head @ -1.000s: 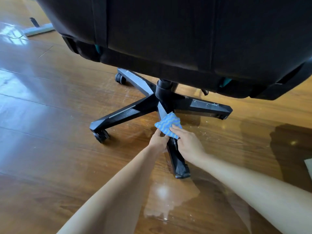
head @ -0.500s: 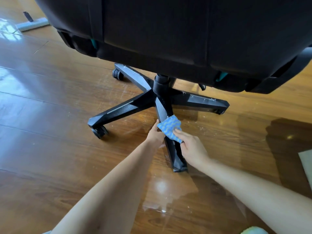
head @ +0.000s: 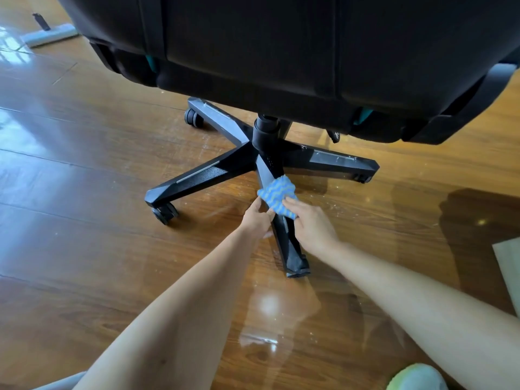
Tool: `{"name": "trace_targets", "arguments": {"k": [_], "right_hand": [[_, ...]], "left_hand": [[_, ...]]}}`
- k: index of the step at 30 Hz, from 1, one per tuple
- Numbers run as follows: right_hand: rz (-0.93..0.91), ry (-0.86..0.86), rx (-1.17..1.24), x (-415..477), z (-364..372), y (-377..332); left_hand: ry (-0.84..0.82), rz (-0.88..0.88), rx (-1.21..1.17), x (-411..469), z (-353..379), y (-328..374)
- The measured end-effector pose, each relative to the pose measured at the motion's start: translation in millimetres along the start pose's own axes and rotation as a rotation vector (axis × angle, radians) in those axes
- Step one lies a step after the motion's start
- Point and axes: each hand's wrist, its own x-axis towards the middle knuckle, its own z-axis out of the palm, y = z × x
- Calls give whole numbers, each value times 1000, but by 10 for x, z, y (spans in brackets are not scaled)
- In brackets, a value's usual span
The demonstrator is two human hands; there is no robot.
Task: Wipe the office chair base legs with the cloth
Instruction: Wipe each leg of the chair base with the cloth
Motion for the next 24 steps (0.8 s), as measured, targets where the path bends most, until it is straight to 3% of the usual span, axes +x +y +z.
{"name": "trace_targets", "arguments": {"k": [5, 14, 21, 24], "right_hand": [[-9, -60, 75, -611, 29, 104], [73, 19, 63, 406, -39, -78], [-13, -34, 67, -598, 99, 168], [-34, -71, 50, -632, 105, 214]], "left_hand": [[-45, -31, -66, -35, -41, 21], [-59, -40, -199, -104, -49, -101], [-84, -20, -215, -100, -76, -145], [-43, -43, -215, -107, -80, -157]]}}
